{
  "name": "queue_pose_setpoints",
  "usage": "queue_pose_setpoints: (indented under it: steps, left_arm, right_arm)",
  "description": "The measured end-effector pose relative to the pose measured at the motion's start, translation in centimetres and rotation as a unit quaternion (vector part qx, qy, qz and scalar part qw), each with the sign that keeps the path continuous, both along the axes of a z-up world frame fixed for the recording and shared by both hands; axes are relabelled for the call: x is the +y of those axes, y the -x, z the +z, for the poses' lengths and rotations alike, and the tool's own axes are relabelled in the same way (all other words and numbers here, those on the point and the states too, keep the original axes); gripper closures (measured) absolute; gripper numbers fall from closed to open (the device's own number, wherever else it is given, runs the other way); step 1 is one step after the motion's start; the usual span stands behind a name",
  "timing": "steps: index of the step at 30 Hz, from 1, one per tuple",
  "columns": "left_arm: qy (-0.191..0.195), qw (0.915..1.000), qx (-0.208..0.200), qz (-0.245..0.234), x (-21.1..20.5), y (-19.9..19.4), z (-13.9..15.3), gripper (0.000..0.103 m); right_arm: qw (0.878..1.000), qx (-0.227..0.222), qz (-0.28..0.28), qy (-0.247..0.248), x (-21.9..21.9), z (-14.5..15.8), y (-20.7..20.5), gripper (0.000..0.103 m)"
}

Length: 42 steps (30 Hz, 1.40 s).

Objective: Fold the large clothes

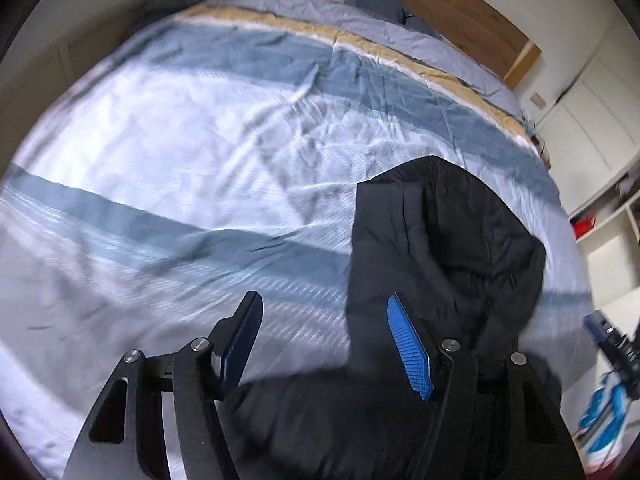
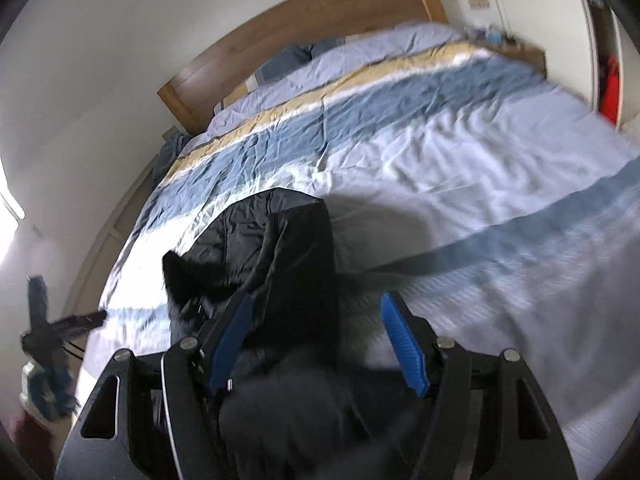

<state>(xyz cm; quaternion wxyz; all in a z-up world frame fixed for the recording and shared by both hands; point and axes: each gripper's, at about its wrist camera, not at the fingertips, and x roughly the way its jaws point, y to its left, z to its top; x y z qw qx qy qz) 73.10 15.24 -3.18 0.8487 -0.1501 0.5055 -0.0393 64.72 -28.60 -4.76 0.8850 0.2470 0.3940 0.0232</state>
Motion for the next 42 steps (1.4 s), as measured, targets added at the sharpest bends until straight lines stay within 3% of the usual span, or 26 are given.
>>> queue_pose_setpoints:
  steps: [6, 15, 17, 19, 20, 22, 25, 33, 42]
  left_arm:
    - [0.067, 0.9977, -0.002, 0.013, -1.3, -5.7, -4.9, 0.042]
    - [0.12, 0.9927, 0.01, 0.003, -3.2, -9.9, -10.1, 0.042]
    - [0.115, 0.9932, 0.017, -0.003, -3.9, -10.3, -10.7, 0.042]
    - [0.118, 0.9927, 0.024, -0.011, -4.4, -10.4, -10.8, 0.056]
    - [0.113, 0.9931, 0.029, -0.015, -4.9, -10.4, -10.8, 0.058]
    - [0.096, 0.9946, 0.032, -0.022, -5.6, -10.3, -10.5, 0.074]
    - [0.071, 0.9965, 0.032, -0.03, -6.7, -9.7, -9.8, 0.091]
    - [0.029, 0.9979, 0.002, -0.058, -7.8, -5.0, -5.5, 0.094]
    - [0.039, 0.9939, -0.061, -0.082, -5.7, 6.7, 1.9, 0.096]
  right_arm:
    - [1.0, 0.006, 0.004, -0.03, 0.8, -5.6, -6.9, 0.037]
    - [0.999, -0.001, 0.029, -0.037, 2.1, -8.6, -12.1, 0.039]
    - [0.999, 0.0, 0.035, -0.032, 2.3, -8.7, -12.7, 0.046]
    - [0.999, 0.005, 0.045, -0.027, 2.7, -8.8, -13.4, 0.06]
    - [0.999, 0.007, 0.049, -0.024, 2.9, -8.7, -13.4, 0.063]
    - [0.998, 0.011, 0.058, -0.015, 3.5, -8.6, -13.6, 0.076]
    - [0.998, 0.016, 0.069, -0.001, 4.2, -7.9, -13.3, 0.086]
    - [0.994, 0.0, 0.106, 0.009, 5.5, -3.2, -8.7, 0.09]
    - [0.985, -0.056, 0.165, 0.001, 7.6, 4.1, 3.2, 0.09]
